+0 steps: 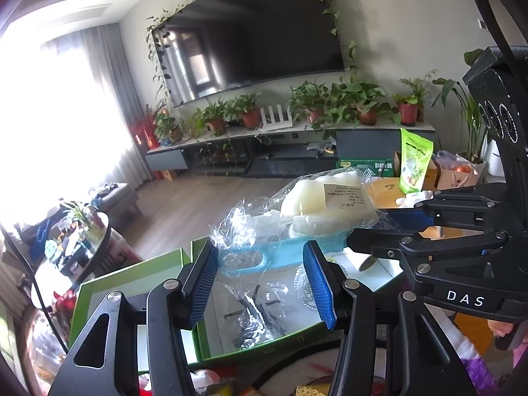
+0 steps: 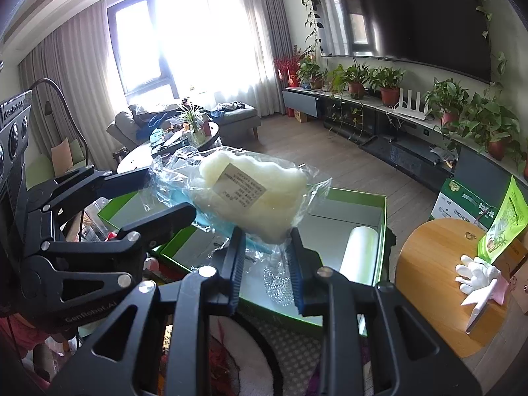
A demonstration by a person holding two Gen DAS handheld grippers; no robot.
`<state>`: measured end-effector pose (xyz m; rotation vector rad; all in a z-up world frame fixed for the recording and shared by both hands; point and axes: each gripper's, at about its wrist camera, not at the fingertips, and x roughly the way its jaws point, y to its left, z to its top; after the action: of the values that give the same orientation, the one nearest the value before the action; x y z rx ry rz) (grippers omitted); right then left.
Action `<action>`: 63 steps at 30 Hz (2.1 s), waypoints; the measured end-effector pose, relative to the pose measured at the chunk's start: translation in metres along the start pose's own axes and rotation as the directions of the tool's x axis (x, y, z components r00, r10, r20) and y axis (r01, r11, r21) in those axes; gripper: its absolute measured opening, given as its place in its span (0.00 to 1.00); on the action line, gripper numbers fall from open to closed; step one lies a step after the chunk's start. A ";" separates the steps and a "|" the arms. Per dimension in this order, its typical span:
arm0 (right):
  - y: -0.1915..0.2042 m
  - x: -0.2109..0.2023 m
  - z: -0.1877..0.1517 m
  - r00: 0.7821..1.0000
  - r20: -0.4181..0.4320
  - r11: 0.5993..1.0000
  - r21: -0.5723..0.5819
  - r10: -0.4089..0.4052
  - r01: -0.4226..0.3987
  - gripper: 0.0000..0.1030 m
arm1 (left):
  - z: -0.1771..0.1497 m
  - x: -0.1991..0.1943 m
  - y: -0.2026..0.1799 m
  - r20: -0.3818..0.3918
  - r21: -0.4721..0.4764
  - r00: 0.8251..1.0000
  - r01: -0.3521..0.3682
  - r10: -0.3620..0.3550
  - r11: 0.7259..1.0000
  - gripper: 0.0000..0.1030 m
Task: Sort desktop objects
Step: 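Carry the bag of cotton pads over the green-rimmed box lid, then lower the bag of cotton pads into the box and open both grippers, then raise both grippers away from the box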
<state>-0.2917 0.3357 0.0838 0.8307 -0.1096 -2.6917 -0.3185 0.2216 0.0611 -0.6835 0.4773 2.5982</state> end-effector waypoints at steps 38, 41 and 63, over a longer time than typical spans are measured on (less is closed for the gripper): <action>-0.007 0.061 0.001 0.997 -0.071 0.999 0.025 -0.038 0.040 0.42 | -0.009 0.046 0.012 -0.123 -0.017 0.989 -0.082 0.079 0.996 0.52; -0.005 0.058 0.002 0.997 -0.066 0.999 0.020 -0.047 0.048 0.44 | -0.008 0.046 0.012 -0.124 -0.019 0.989 -0.086 0.083 0.996 0.52; -0.001 0.054 0.006 0.997 -0.051 0.998 0.020 -0.052 0.053 0.44 | -0.009 0.042 0.014 -0.126 -0.026 0.989 -0.080 0.076 0.996 0.55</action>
<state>-0.3372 0.3185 0.0595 0.9199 -0.1070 -2.7209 -0.3548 0.2188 0.0347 -0.8581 0.5124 2.6511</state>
